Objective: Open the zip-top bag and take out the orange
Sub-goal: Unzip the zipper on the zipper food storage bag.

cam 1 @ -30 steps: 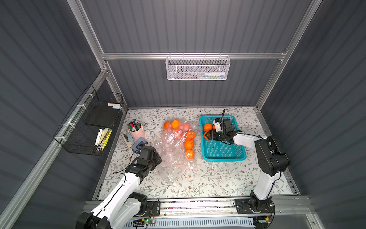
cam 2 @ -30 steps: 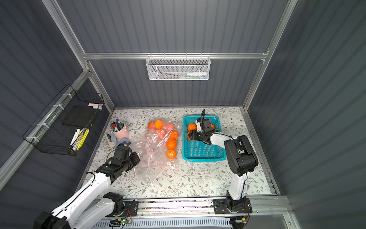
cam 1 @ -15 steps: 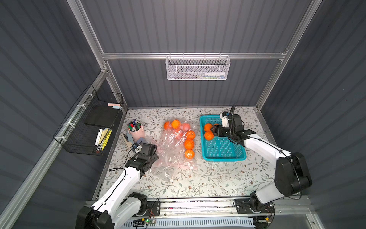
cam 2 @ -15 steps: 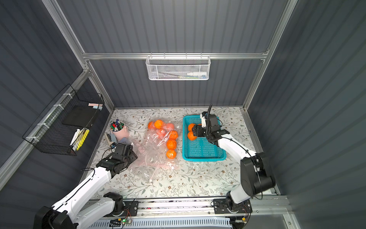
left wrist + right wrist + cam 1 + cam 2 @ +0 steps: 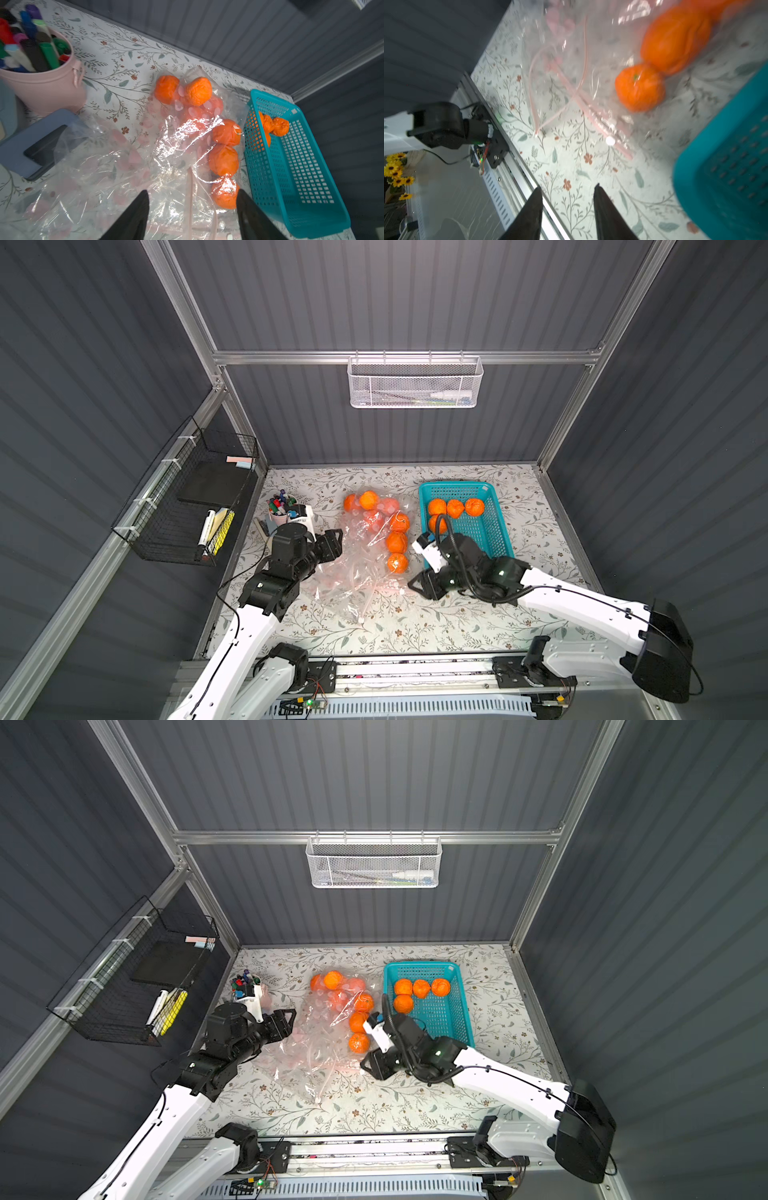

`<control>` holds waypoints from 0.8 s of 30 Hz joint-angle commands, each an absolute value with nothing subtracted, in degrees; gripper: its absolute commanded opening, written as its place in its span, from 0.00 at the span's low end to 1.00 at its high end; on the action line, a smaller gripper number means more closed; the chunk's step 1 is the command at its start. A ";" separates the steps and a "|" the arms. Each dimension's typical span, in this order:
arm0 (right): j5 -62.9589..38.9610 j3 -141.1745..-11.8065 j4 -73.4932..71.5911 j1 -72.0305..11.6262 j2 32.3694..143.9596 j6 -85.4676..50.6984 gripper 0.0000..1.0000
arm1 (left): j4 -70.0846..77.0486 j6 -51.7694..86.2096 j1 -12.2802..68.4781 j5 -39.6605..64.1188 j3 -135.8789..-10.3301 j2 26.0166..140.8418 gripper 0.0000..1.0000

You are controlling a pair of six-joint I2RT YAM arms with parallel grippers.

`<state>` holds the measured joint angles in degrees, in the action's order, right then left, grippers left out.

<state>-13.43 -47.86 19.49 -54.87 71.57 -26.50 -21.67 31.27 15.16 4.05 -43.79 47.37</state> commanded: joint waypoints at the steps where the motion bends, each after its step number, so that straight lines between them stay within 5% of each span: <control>1: -8.53 -48.01 19.84 -56.23 75.25 -31.45 0.40 | -19.25 26.15 14.94 10.15 -42.06 47.20 0.68; 8: 9.73 -54.90 30.24 -55.81 82.80 -31.13 0.39 | -19.42 25.82 14.98 9.86 -41.31 48.26 0.68; 18: 14.59 -53.78 29.83 -51.12 82.78 -31.11 0.44 | -19.79 25.32 15.01 10.63 -40.67 48.17 0.68; 24: -2.53 -52.86 20.85 -50.89 82.02 -30.30 0.49 | -19.43 25.44 15.03 10.81 -40.26 47.57 0.68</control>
<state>6.33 -53.67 25.67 -50.59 82.15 -29.50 -20.12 26.52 15.16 9.91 -41.45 48.14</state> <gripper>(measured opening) 0.483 0.680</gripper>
